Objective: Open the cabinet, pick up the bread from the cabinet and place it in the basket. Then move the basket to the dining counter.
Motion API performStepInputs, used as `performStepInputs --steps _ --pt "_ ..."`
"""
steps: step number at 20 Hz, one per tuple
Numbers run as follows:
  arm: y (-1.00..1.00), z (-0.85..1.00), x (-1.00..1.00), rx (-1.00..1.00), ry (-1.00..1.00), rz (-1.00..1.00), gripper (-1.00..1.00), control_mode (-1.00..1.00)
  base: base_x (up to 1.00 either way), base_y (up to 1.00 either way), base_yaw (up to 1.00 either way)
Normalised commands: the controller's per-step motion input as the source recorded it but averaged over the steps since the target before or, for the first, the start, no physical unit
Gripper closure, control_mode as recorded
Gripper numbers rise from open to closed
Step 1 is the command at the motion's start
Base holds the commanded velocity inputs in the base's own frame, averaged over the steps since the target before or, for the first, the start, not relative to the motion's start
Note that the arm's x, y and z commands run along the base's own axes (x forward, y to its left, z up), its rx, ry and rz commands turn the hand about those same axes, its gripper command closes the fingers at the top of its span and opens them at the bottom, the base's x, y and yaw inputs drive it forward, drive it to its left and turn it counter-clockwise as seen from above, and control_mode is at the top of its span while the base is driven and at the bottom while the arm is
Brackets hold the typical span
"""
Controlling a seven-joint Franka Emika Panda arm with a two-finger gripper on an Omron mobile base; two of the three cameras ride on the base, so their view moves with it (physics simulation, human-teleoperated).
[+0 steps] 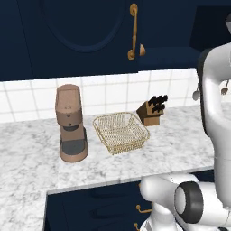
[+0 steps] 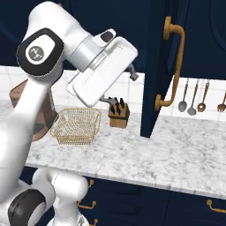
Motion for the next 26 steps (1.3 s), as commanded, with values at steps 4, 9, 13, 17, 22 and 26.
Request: performStepInputs --steps 4,9,13,17,22,26 --pt "1.00 -0.32 -0.05 0.00 0.00 -0.01 -1.00 -1.00 0.00 0.00 0.00" --pt "0.99 -0.66 0.28 0.16 0.01 -0.29 -1.00 -1.00 0.00 0.00 0.00" --pt "0.57 -0.59 0.34 0.23 -0.08 -0.62 -1.00 -1.00 0.00 0.00 0.00" --pt "0.34 -0.48 0.61 0.26 -0.21 -0.68 -1.00 -1.00 0.00 0.00 0.00" --pt "0.57 0.14 0.34 0.26 -0.67 -0.55 -1.00 -1.00 0.00 0.00 0.00" --pt "0.75 0.32 0.21 0.17 -1.00 -0.34 -1.00 -1.00 0.00 0.00 0.00"
